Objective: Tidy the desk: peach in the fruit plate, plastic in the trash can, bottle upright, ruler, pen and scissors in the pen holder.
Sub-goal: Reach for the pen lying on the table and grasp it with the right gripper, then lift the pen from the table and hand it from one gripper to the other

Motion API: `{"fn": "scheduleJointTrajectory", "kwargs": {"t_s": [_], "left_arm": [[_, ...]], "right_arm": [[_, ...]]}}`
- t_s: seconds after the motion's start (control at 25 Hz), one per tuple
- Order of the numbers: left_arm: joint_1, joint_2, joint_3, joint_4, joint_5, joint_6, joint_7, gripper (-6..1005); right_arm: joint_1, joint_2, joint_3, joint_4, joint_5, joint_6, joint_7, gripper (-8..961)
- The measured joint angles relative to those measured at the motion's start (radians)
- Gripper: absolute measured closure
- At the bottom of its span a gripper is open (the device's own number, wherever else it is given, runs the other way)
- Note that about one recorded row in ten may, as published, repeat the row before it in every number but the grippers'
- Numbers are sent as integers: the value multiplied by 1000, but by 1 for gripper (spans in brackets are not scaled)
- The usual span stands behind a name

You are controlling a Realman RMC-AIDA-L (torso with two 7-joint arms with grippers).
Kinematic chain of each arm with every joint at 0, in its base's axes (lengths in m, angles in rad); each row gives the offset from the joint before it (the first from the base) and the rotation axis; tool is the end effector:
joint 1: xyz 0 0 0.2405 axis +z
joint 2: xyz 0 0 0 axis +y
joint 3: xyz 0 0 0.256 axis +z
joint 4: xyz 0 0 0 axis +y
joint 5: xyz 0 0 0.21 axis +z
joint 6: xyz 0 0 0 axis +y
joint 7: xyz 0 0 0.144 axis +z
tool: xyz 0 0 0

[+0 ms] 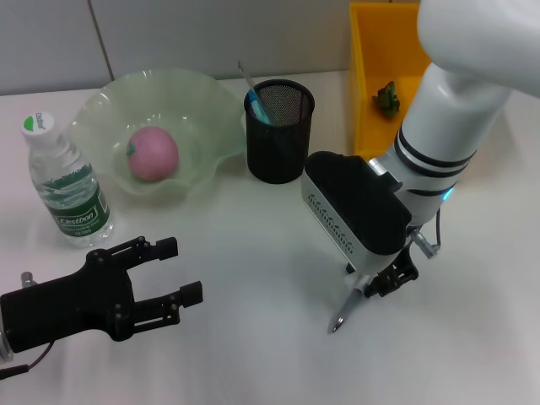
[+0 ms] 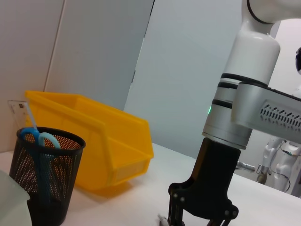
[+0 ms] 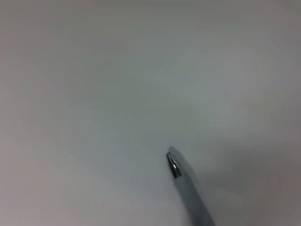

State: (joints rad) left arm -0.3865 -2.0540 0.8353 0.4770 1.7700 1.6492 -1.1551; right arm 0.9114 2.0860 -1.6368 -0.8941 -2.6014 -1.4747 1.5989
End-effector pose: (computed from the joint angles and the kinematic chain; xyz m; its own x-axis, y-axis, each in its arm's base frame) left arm -0.2856 0.2710 -0.0197 0.7135 0.3125 0.6271 0.4419 -0.8953 -0.0566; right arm 0.1651 0.3639 -0.0715 0.6976 0.4299 0.5732 0.3393 -0.9028 0.2642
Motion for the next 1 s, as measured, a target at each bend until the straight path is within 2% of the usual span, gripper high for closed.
{"fn": "scheduleJointTrajectory", "kwargs": {"t_s": [0.16,0.32,0.72,0.8,0.96,1.0], "left_arm": [[0,0,0,0,0,1,0,185],[0,0,0,0,0,2,0,186],[0,-1,-14,0,0,20,0,185],[0,0,-17,0,0,24,-1,185],[0,4,-23,0,0,39,-10,187],[0,4,-24,0,0,41,-9,187]], "right_arm": [[1,2,-6,10,2,16,-6,549],[1,2,-7,10,9,18,-7,604],[25,1,1,39,18,16,-4,805],[18,-1,26,-1,29,-22,-3,826],[12,-3,176,-93,41,-130,-6,827],[12,-3,176,-93,41,-130,-6,827]]}}
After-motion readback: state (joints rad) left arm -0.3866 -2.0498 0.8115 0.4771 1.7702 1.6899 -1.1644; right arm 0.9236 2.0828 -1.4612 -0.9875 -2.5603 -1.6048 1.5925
